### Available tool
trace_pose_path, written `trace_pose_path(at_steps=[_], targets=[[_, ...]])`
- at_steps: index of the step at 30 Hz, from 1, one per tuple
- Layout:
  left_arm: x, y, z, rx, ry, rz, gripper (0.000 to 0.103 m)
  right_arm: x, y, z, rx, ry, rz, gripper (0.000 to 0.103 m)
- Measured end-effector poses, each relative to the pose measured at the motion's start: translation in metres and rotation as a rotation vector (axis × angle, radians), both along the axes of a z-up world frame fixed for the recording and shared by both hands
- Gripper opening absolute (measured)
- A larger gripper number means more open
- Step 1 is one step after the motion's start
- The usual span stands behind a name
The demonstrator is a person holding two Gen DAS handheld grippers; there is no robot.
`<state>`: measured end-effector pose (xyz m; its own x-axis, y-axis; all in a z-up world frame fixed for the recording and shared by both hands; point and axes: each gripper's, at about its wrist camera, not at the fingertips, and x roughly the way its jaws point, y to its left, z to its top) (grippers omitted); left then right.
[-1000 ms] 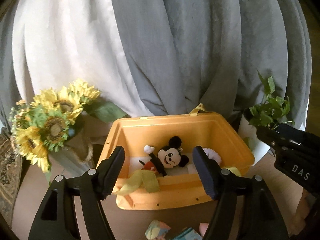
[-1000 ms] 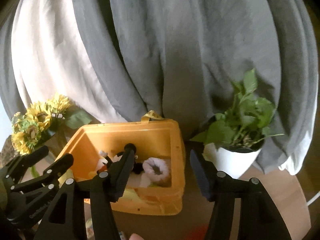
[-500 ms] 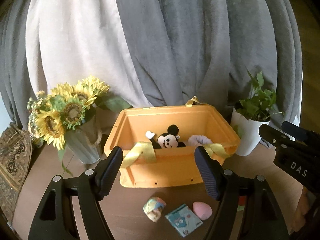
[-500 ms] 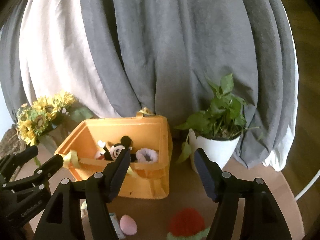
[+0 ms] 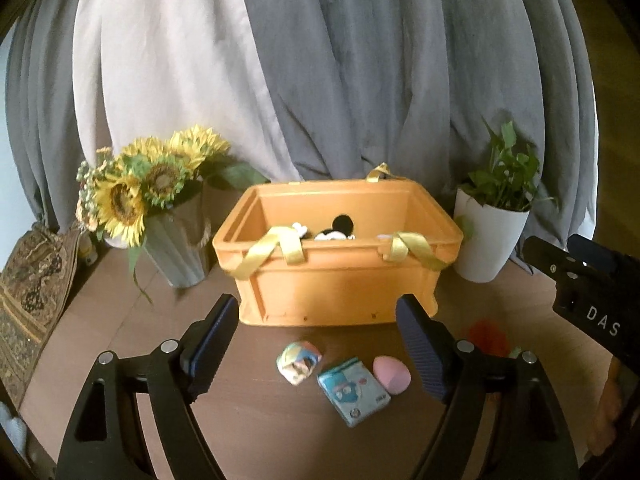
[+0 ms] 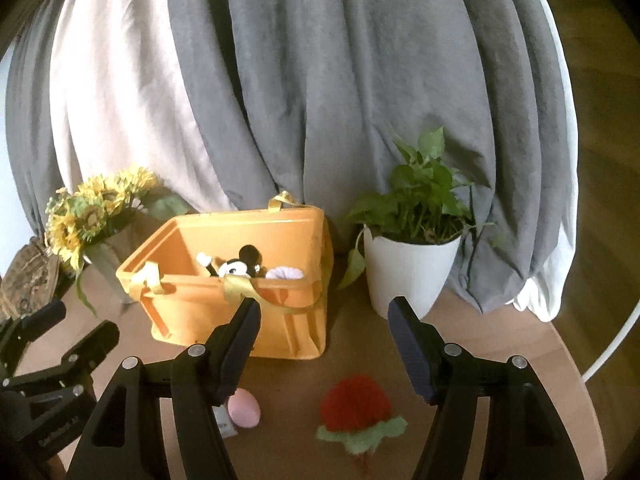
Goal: Organize soft objects
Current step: 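Withdraw both tools from the crate toward the remaining items on the table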
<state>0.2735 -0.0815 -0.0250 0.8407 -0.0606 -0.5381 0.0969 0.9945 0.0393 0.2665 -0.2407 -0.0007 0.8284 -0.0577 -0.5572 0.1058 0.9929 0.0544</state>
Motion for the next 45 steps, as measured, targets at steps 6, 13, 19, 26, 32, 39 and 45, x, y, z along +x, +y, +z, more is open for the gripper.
trace_pose_path(at_steps=[6,13,19,26,32,39,45], targets=[[-0.011,-0.003,-0.014,-0.004,0.027,0.034,0.081,-0.01,-0.002,-0.012,0.003,0.014,0.021,0.067],[-0.015,-0.014,-0.033,-0.011,0.058,0.044,0.081,-0.014,-0.011,-0.029,0.004,0.048,0.039,0.067],[-0.016,-0.024,-0.05,-0.01,0.081,0.053,0.081,-0.013,-0.022,-0.048,0.026,0.082,0.046,0.067],[-0.014,-0.033,-0.067,-0.006,0.117,0.081,0.082,-0.008,-0.033,-0.066,0.05,0.126,0.051,0.067],[-0.007,-0.039,-0.084,0.003,0.169,0.105,0.082,-0.001,-0.039,-0.083,0.06,0.168,0.072,0.067],[0.002,-0.042,-0.103,0.004,0.226,0.143,0.082,0.013,-0.042,-0.106,0.063,0.234,0.109,0.067],[0.011,-0.045,-0.118,0.022,0.261,0.166,0.082,0.024,-0.044,-0.123,0.075,0.289,0.132,0.067]])
